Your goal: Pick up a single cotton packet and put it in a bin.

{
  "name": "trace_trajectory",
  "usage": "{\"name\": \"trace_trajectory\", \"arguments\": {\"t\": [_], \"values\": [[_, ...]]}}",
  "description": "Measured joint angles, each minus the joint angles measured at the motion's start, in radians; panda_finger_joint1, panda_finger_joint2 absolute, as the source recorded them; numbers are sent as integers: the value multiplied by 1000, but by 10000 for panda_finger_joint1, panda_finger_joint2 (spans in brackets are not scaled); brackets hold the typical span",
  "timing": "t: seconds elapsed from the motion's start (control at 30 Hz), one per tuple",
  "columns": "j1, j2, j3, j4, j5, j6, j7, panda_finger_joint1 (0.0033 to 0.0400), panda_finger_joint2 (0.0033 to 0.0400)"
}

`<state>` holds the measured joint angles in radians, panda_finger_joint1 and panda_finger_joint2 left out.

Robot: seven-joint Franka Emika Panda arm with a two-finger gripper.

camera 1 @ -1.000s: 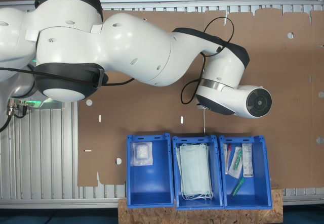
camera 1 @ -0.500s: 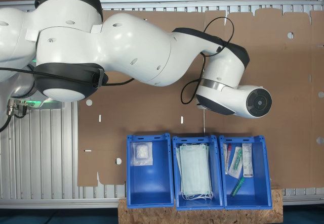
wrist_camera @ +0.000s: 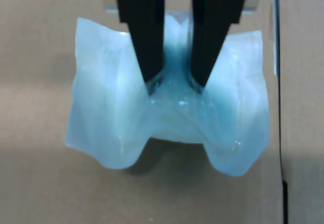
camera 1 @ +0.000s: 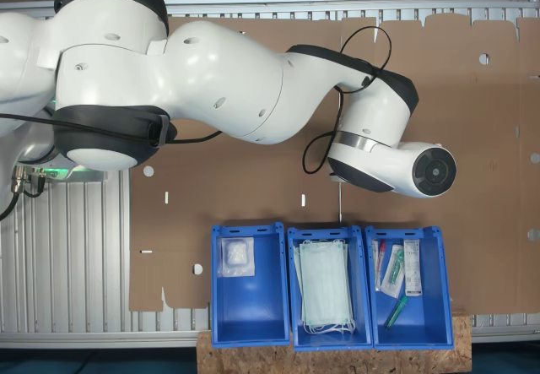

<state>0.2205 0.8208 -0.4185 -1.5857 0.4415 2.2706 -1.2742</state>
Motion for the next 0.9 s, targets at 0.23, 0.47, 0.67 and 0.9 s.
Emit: {"name": "trace_trajectory", "arguments": {"t": [0.23, 0.47, 0.67, 0.9], "values": [[0, -59, 0, 0, 0, -49, 0, 35, 35], [0, -145, 0, 0, 0, -133, 0, 35, 35], [0, -223, -2, 0, -21, -206, 0, 35, 35], [0, -316, -4, -8, -96, -298, 0, 35, 35]]}}
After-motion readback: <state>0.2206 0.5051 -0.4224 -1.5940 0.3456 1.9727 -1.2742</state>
